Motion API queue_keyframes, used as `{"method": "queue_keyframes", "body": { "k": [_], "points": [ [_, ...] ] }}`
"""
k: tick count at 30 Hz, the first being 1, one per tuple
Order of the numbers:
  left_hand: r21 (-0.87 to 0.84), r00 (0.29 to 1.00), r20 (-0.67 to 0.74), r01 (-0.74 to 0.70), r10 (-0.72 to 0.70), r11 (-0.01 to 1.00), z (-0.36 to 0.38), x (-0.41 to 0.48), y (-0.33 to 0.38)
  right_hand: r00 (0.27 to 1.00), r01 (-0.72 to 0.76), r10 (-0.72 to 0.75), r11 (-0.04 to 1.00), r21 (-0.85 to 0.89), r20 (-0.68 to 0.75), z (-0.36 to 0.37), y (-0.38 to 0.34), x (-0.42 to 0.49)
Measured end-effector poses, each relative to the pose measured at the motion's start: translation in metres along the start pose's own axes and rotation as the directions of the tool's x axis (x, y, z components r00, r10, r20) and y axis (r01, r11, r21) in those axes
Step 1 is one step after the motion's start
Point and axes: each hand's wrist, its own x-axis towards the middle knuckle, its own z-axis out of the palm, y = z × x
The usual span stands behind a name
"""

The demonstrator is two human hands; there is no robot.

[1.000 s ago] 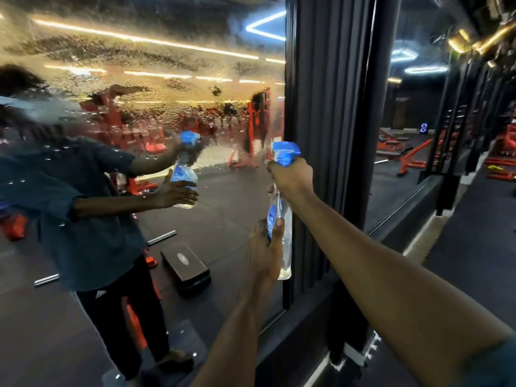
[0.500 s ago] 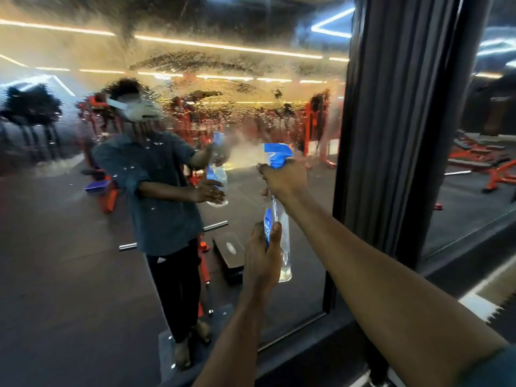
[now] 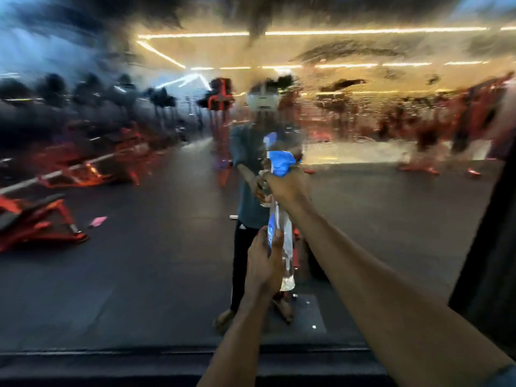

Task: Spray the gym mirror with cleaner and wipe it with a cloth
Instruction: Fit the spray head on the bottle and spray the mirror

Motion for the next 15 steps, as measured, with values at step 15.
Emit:
{"method": "queue_keyframes", "body": {
  "k": [15],
  "points": [
    [0.172, 0.971, -0.218, -0.067, 0.104, 0.983, -0.378, 0.027, -0.078, 0.979, 0.048, -0.075, 0.989, 0.143, 0.192, 0.357, -0.100, -0.134]
  ]
}}
